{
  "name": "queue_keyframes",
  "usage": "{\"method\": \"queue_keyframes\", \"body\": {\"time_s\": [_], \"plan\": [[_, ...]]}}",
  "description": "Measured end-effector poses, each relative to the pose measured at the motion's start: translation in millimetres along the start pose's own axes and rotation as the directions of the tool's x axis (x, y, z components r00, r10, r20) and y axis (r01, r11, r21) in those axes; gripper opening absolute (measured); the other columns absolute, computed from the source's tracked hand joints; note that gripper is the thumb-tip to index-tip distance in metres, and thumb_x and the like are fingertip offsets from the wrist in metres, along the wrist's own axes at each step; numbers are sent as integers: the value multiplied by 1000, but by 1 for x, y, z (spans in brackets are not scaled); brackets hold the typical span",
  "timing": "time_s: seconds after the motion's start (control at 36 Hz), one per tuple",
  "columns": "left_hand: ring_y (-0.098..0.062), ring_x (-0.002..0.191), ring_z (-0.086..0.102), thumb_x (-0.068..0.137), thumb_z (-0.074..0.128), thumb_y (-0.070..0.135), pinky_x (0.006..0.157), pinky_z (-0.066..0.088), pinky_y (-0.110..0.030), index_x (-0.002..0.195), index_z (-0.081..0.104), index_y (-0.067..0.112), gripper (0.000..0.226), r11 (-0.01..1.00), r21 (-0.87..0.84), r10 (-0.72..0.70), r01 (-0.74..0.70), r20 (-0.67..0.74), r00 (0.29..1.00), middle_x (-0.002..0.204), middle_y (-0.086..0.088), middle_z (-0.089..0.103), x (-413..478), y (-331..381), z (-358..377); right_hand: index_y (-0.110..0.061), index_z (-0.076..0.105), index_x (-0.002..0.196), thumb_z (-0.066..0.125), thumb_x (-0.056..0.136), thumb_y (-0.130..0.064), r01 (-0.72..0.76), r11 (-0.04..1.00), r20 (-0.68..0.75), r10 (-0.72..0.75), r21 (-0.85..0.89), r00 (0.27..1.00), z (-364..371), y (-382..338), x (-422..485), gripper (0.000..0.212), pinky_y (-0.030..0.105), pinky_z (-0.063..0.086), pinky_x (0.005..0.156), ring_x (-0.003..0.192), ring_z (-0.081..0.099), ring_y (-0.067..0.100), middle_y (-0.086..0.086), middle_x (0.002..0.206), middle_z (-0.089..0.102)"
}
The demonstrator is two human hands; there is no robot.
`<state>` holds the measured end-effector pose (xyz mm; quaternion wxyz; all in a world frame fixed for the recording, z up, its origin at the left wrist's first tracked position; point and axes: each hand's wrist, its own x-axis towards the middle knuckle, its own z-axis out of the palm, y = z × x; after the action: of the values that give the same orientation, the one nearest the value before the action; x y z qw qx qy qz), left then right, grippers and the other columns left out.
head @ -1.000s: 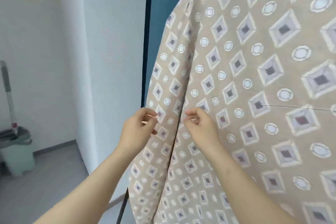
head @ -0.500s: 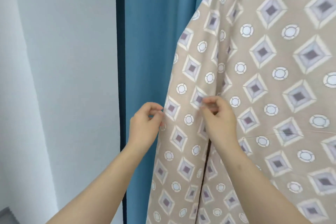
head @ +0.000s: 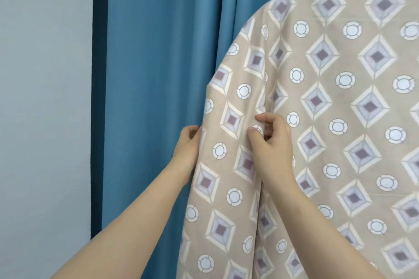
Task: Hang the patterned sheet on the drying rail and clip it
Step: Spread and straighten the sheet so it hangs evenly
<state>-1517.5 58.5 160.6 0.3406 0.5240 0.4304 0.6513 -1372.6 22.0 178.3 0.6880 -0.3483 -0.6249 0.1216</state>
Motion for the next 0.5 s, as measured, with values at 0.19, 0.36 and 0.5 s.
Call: {"method": "queue_keyframes", "body": {"time_s": [0.19, 0.36, 0.5], "plan": [[-19, 87, 62, 89, 51, 34, 82, 50, -35, 114, 59, 12, 35, 991, -97, -33, 89, 471, 881, 96, -4, 67, 39, 2, -9, -40, 46, 86, 50, 78, -21, -38, 996, -219, 19, -82, 976, 30, -1, -4, 22, 33, 41, 96, 106, 51, 15, -12, 103, 52], [-8, 69, 57, 93, 48, 25, 57, 46, -18, 103, 60, 20, 17, 983, -183, 109, -6, 559, 822, 83, 4, 64, 60, 5, -12, -36, 45, 87, 50, 87, -11, -113, 982, -335, 56, -153, 940, 42, -11, -6, 25, 24, 36, 88, 107, 50, 13, -10, 109, 54], [-9, 126, 46, 84, 47, 60, 108, 34, -37, 136, 41, 28, 61, 930, -367, 267, -20, 637, 723, 138, 8, 50, 63, 36, -2, -37, 46, 90, 50, 86, -16, -176, 961, -375, 86, -212, 923, 43, -20, -14, 22, 33, 44, 86, 98, 53, 15, -23, 97, 52]]}}
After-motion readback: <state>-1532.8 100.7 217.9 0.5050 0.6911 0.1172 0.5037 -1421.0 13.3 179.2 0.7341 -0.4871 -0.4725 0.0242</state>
